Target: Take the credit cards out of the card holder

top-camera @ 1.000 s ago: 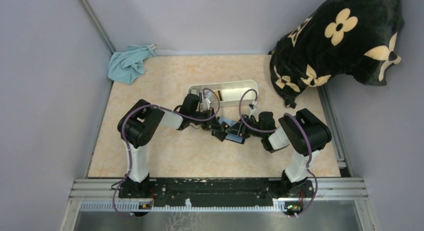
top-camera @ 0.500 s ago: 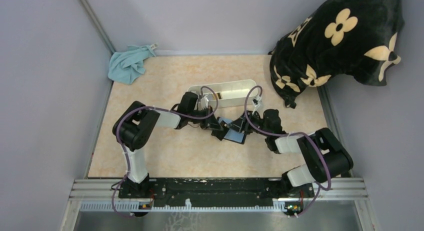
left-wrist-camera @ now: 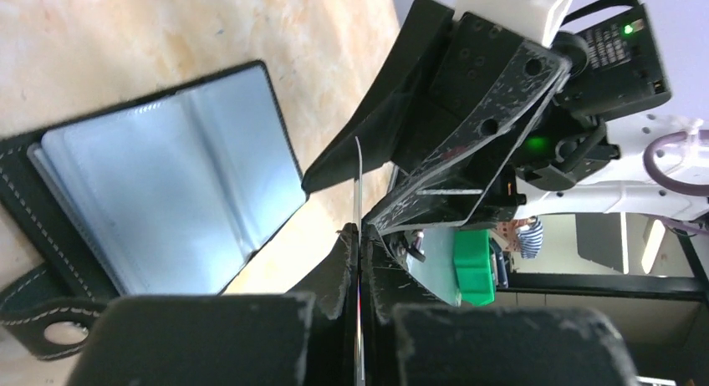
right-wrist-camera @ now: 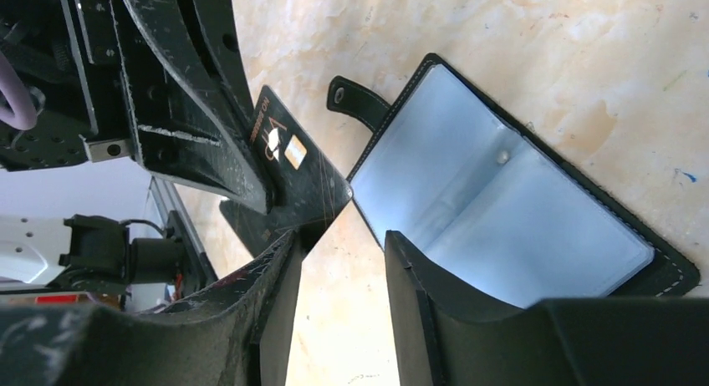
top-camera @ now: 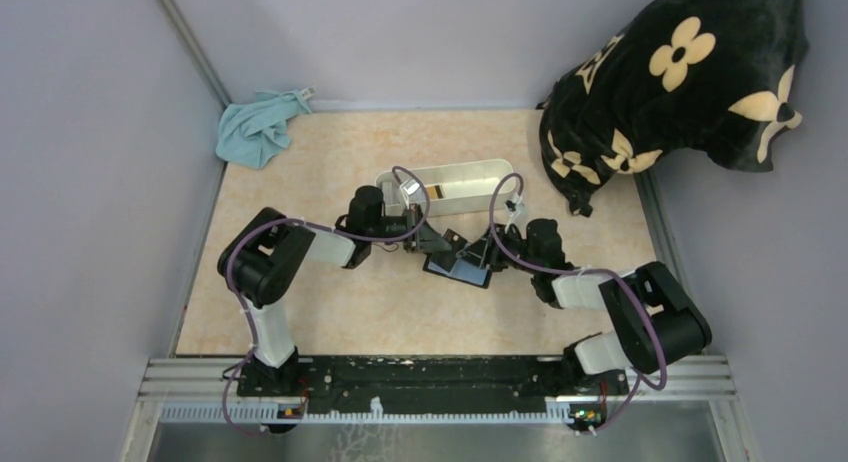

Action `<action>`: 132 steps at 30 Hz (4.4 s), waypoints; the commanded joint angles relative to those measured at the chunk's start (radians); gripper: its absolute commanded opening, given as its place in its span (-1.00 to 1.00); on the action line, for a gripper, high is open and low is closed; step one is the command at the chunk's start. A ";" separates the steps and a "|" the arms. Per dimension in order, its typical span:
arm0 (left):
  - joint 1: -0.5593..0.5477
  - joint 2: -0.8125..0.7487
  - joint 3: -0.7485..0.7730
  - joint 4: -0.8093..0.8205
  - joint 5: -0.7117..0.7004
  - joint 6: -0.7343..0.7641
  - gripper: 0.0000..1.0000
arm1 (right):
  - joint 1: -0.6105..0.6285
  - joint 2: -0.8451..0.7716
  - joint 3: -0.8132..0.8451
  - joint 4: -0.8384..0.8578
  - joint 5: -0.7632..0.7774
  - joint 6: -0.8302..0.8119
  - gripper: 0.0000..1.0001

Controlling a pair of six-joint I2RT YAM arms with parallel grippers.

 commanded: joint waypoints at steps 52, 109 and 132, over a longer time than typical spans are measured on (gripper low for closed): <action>0.044 -0.016 -0.063 0.195 0.026 -0.072 -0.49 | -0.027 -0.109 -0.027 0.120 -0.050 0.054 -1.00; 0.194 -0.103 0.618 -1.180 -0.798 0.267 -1.00 | -0.120 -0.045 -0.154 0.261 -0.095 0.057 0.02; 0.192 0.001 0.613 -1.140 -0.815 0.280 -0.95 | -0.130 -0.036 -0.156 0.239 -0.098 0.037 0.01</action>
